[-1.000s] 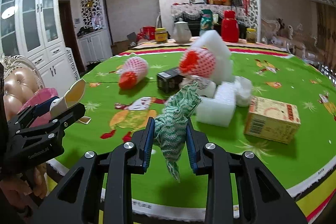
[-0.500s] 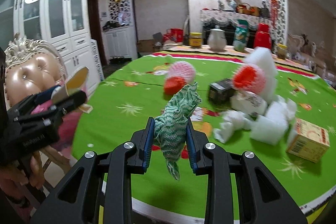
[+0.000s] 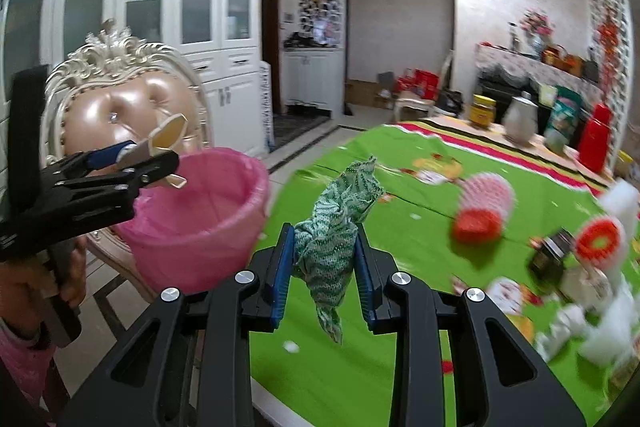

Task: Collect trash
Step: 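Carry the paper cup and striped cloth over the pink bin with both tools, then open both tools to drop the cup and cloth into the pink bin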

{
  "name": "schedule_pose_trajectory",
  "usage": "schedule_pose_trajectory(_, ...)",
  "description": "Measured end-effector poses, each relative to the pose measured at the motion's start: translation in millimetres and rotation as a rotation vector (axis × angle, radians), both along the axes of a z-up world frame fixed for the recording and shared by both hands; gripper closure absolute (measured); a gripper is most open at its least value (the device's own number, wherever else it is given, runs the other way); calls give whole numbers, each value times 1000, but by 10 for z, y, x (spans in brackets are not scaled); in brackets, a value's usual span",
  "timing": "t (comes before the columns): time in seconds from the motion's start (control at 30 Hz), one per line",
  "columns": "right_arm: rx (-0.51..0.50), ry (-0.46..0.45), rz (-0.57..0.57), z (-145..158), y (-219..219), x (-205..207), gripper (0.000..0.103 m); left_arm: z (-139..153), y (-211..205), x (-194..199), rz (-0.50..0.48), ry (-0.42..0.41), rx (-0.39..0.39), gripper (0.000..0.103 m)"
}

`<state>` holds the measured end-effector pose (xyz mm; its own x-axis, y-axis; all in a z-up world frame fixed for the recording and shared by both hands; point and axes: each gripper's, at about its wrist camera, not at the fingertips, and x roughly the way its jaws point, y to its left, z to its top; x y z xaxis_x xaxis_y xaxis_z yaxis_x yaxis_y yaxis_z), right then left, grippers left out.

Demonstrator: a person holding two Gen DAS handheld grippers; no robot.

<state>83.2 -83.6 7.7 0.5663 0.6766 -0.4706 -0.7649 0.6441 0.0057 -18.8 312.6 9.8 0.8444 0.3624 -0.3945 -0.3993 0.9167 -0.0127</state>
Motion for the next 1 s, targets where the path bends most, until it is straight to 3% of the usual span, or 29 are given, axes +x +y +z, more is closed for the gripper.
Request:
schedule_pose_trajectory(0.33,-6,34,139,15,717,79,73,-325,765,172,102,84,-79,16)
schedule_pose_trajectory(0.47,-11,44,163,-8,954,121,73,-378,896,242,123,135,-19,9)
schedule_pose_trajectory(0.5,-14,46,169,-18,996,121,73,-372,897,220,135,130,-9,5)
schedule_pose_trajectory(0.77,-38,77,261,-138,1498,77,69,-126,1031,-262,246,59,45,5)
schedule_pose_trajectory(0.8,-45,85,277,-156,1564,69,64,-101,1030,-314,259,53,53,5)
schedule_pose_trajectory(0.83,-50,93,291,-175,1626,61,48,-69,1032,-368,275,47,63,5)
schedule_pose_trajectory(0.87,-55,96,297,-186,1678,54,40,-31,1027,-432,291,43,76,5)
schedule_pose_trajectory(0.9,-41,94,291,-181,1685,56,36,-7,1027,-467,296,45,83,5)
schedule_pose_trajectory(1.0,-21,103,276,-150,1584,78,36,29,991,-549,285,47,87,5)
